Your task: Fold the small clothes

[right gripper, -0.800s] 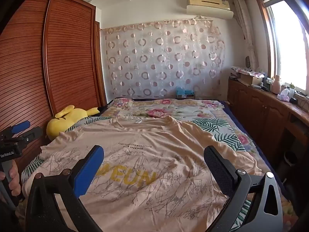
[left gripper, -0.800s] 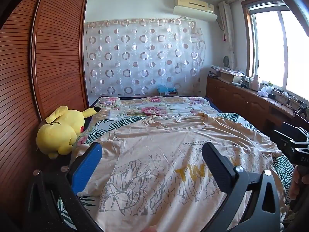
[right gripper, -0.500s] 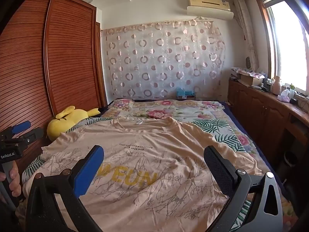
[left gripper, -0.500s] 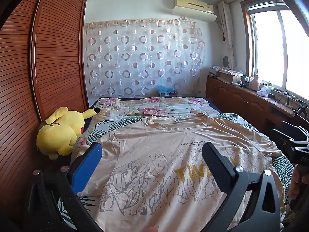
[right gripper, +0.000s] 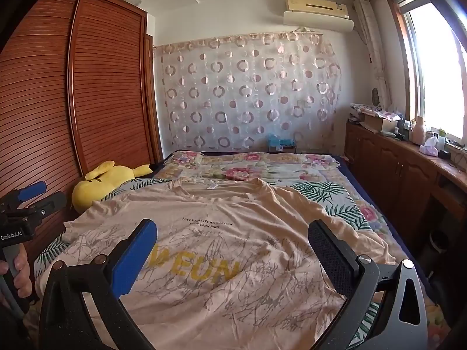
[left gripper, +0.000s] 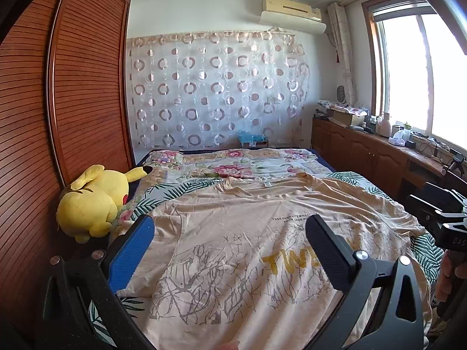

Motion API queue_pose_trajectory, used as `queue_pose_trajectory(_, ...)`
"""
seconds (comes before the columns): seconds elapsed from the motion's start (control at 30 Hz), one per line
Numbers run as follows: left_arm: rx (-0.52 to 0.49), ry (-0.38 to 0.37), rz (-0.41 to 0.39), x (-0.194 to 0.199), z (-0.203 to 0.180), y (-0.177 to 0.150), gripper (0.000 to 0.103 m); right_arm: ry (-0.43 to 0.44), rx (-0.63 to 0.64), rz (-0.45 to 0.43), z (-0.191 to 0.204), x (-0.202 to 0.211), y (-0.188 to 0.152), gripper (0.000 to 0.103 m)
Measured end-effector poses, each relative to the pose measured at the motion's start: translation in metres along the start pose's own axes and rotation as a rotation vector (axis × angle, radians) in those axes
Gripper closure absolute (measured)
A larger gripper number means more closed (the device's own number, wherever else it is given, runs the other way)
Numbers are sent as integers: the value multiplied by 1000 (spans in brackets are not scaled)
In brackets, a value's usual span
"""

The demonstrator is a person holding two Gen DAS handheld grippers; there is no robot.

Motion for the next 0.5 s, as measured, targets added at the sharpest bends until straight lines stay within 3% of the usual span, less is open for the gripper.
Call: queue_pose_trajectory(0.5,-4,1,-2,3,-1,2,0,-2,1,-3,1,2,-2,0)
Point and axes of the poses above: each gripper's, at about its wrist camera, not at the fingertips, and x roughly against the way its jaws point, z to its left, y to its top, the point moved 6 cm from there along -x, roughly the way its jaws point, and after that the axes turned 2 degrees about -y, right-handed, at the moved point
